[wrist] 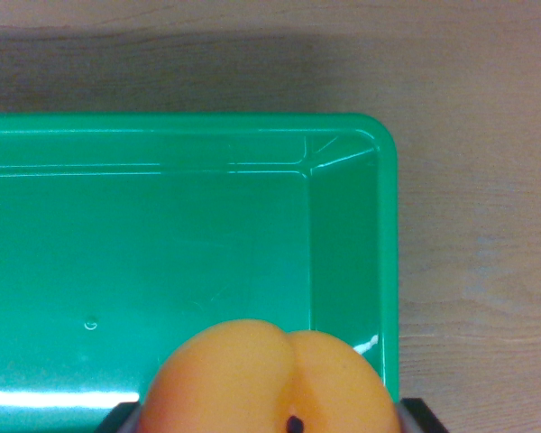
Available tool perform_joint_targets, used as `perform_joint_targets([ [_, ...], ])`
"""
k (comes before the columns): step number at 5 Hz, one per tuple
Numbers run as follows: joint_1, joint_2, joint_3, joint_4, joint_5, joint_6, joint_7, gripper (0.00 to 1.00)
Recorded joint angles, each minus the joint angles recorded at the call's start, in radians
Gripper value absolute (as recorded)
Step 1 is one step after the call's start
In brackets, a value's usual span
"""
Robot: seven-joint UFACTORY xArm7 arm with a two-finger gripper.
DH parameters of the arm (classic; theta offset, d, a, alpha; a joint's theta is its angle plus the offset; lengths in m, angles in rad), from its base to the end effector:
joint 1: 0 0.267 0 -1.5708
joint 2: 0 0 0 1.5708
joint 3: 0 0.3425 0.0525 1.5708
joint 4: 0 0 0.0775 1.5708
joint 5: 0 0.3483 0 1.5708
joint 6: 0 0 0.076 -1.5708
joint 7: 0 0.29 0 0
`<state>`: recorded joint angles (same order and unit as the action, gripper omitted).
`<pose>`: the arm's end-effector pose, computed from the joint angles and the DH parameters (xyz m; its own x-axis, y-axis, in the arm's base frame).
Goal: Pick fruit
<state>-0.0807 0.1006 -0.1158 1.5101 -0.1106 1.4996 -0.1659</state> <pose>0.4773 -0.1259 0.3298 0.9938 -0.0233 -0.1085 -0.0119 -0.9945 0.1040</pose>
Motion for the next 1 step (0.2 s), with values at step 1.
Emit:
perform_joint_targets([
  [1, 0.0, 0.0, 0.0, 0.0, 0.0, 0.0, 0.0, 1.0],
])
